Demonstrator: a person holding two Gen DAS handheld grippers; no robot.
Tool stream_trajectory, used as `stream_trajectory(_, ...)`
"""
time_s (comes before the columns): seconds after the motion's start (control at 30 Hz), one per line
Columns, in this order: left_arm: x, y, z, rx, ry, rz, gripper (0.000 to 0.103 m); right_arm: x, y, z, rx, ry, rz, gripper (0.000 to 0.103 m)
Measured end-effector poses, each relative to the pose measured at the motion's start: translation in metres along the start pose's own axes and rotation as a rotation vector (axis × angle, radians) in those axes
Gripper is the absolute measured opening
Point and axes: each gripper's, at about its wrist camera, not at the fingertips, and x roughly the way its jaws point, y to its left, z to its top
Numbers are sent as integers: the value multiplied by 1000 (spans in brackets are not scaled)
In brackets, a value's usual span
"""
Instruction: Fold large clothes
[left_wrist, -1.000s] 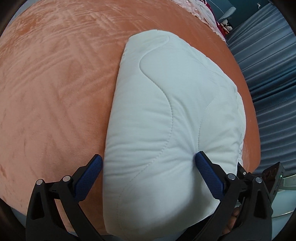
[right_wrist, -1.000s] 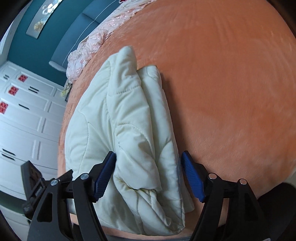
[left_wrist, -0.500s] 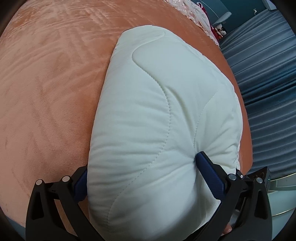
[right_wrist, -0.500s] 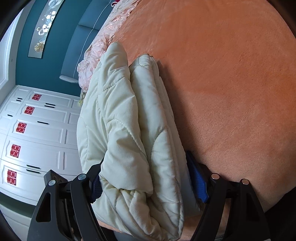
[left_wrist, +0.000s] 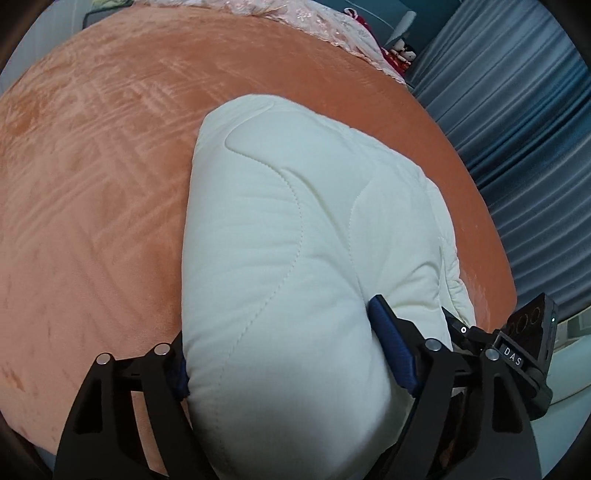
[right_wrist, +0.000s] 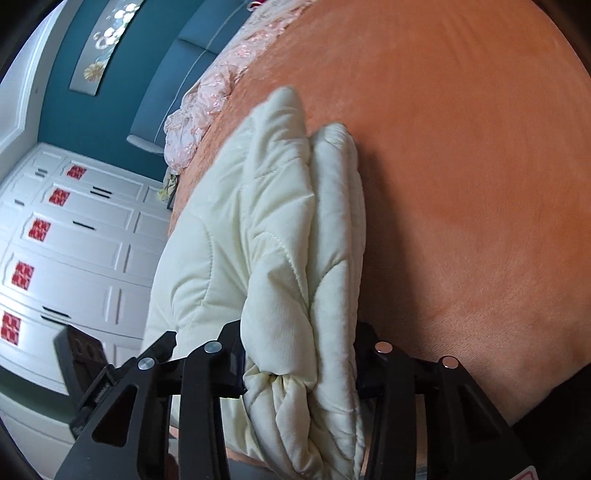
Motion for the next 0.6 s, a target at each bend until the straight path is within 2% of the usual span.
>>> stream_trajectory(0.27,-74,-39,19,137,-154,-42,71,-62,70,1,-197,-124,-12,36)
stream_trajectory(0.6,-185,-73,43,251,-440,-97,71,-132,157,10,-352,-307,106,36)
